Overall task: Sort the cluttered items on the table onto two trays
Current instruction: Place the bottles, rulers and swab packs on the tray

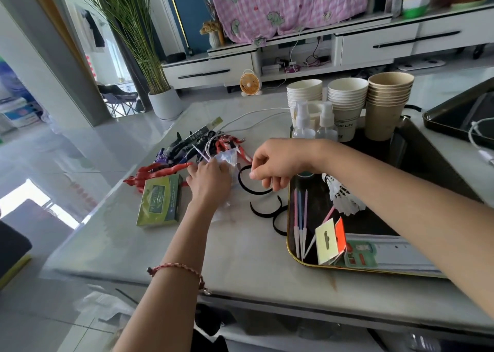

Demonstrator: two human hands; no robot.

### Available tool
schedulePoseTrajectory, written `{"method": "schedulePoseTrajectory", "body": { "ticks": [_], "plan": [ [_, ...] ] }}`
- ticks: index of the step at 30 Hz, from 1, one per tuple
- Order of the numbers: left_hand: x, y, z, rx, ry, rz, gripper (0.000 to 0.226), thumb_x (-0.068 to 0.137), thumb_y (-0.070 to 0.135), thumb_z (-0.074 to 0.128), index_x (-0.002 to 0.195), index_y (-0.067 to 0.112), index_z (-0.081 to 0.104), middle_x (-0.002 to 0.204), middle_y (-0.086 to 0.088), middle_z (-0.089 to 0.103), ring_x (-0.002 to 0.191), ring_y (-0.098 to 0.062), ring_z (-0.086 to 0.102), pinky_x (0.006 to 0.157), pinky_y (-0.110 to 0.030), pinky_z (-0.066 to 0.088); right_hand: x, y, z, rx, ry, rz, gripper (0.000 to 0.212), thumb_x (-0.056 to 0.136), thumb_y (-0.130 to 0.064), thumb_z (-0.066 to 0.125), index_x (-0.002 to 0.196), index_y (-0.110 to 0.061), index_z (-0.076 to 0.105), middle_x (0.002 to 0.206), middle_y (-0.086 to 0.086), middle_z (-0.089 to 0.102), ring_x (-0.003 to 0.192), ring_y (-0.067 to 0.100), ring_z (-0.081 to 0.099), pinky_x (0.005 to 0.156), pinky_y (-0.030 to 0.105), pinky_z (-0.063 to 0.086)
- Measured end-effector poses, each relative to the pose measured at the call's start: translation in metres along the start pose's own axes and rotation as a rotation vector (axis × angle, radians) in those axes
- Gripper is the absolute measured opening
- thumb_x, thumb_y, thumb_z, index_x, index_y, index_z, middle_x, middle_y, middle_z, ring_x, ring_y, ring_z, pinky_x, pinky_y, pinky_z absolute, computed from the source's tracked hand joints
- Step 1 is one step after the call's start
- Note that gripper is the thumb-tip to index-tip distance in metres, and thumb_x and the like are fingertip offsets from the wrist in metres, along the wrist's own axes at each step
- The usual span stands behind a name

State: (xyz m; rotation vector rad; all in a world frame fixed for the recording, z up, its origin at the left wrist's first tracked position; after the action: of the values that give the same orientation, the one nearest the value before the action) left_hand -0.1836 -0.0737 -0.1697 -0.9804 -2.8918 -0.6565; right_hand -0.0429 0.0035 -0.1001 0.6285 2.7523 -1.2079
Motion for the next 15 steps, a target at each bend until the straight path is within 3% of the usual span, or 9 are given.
{"method": "schedulePoseTrajectory", "body": {
  "ticks": [3, 5, 7, 8, 10, 12, 13, 14, 15],
  "plan": [
    [0.001, 0.0, -0.005, -0.133, 0.088, -0.068, 0.023, 0.09, 0.007, 0.037, 0.09, -0.002, 0.058, 0.106, -0.023, 0.06, 0.112, -0.04, 0.045, 0.087, -0.047, 0.041, 0.0, -0.001, 0.0, -0.005, 0.012, -0.006, 0.016, 0.095, -0.018, 0.053, 0.103, -0.005, 0.058, 0.077, 0.003, 0.062, 0.059, 0.012, 0.058, 0.055, 0.019, 0.049],
    [-0.002, -0.002, -0.011, -0.209, 0.187, -0.089, 0.02, 0.079, -0.005, 0.04, 0.074, -0.005, 0.059, 0.085, -0.026, 0.062, 0.089, -0.043, 0.056, 0.067, -0.045, 0.049, 0.001, 0.0, 0.001, -0.01, 0.019, -0.003, 0.018, 0.095, -0.018, 0.053, 0.105, -0.004, 0.058, 0.076, 0.003, 0.063, 0.059, 0.012, 0.058, 0.055, 0.019, 0.049],
    [-0.01, -0.001, -0.022, -0.286, 0.291, -0.071, 0.029, 0.073, -0.014, 0.039, 0.05, 0.002, 0.046, 0.05, -0.014, 0.044, 0.052, -0.031, 0.043, 0.04, -0.027, 0.036, 0.001, 0.0, 0.001, -0.002, 0.045, -0.002, 0.021, 0.095, -0.019, 0.052, 0.106, -0.002, 0.058, 0.077, 0.003, 0.063, 0.059, 0.012, 0.058, 0.056, 0.019, 0.049],
    [-0.015, -0.001, -0.029, -0.311, 0.339, -0.051, 0.035, 0.071, -0.017, 0.039, 0.045, 0.006, 0.04, 0.044, -0.006, 0.032, 0.044, -0.021, 0.03, 0.039, -0.019, 0.026, 0.0, 0.001, 0.001, 0.014, 0.067, -0.006, 0.022, 0.096, -0.022, 0.052, 0.105, -0.003, 0.058, 0.078, 0.003, 0.063, 0.059, 0.012, 0.058, 0.056, 0.019, 0.049],
    [-0.031, -0.005, -0.043, -0.373, 0.423, -0.026, 0.031, 0.069, -0.017, 0.04, 0.048, 0.006, 0.043, 0.046, -0.004, 0.027, 0.046, -0.013, 0.022, 0.048, -0.022, 0.022, -0.001, 0.0, 0.0, 0.082, 0.11, -0.016, 0.026, 0.097, -0.03, 0.049, 0.102, -0.006, 0.058, 0.08, 0.004, 0.063, 0.058, 0.011, 0.057, 0.054, 0.018, 0.048],
    [-0.054, -0.011, -0.052, -0.459, 0.493, -0.007, 0.031, 0.072, -0.011, 0.047, 0.061, 0.016, 0.055, 0.053, -0.006, 0.039, 0.054, -0.014, 0.036, 0.052, -0.021, 0.025, -0.003, -0.001, -0.001, 0.204, 0.121, -0.013, 0.031, 0.097, -0.037, 0.046, 0.098, -0.008, 0.056, 0.08, 0.005, 0.062, 0.056, 0.01, 0.055, 0.052, 0.017, 0.046],
    [-0.067, -0.011, -0.054, -0.476, 0.519, 0.01, 0.02, 0.077, -0.006, 0.052, 0.062, 0.005, 0.048, 0.058, -0.002, 0.047, 0.058, -0.014, 0.042, 0.052, -0.013, 0.028, -0.003, -0.002, -0.001, 0.293, 0.112, -0.005, 0.033, 0.096, -0.039, 0.046, 0.096, -0.008, 0.055, 0.078, 0.005, 0.061, 0.054, 0.01, 0.053, 0.051, 0.017, 0.045],
    [-0.081, -0.006, -0.057, -0.483, 0.529, 0.024, 0.015, 0.081, 0.0, 0.057, 0.077, 0.005, 0.07, 0.063, 0.003, 0.052, 0.06, -0.011, 0.046, 0.053, -0.005, 0.03, -0.004, -0.002, -0.002, 0.392, 0.104, 0.002, 0.033, 0.096, -0.04, 0.046, 0.097, -0.007, 0.055, 0.076, 0.004, 0.06, 0.053, 0.009, 0.052, 0.049, 0.017, 0.044],
    [-0.092, 0.002, -0.057, -0.486, 0.503, 0.063, 0.013, 0.084, 0.004, 0.06, 0.084, 0.009, 0.072, 0.065, 0.01, 0.055, 0.06, -0.006, 0.05, 0.056, -0.001, 0.032, -0.005, -0.003, -0.002, 0.48, 0.109, 0.008, 0.033, 0.096, -0.038, 0.047, 0.099, -0.006, 0.055, 0.073, 0.004, 0.059, 0.052, 0.009, 0.05, 0.048, 0.017, 0.042]
  ]
}}
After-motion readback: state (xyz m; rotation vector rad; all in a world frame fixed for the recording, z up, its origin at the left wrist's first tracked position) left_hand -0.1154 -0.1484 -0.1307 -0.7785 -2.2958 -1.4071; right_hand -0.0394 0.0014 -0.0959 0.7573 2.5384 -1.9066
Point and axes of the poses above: each hand's wrist, its own x-axis towards the middle knuckle, its own z-axis out of the palm, y = z × x, the point moved 1 cm from there along x, towards the middle knuckle
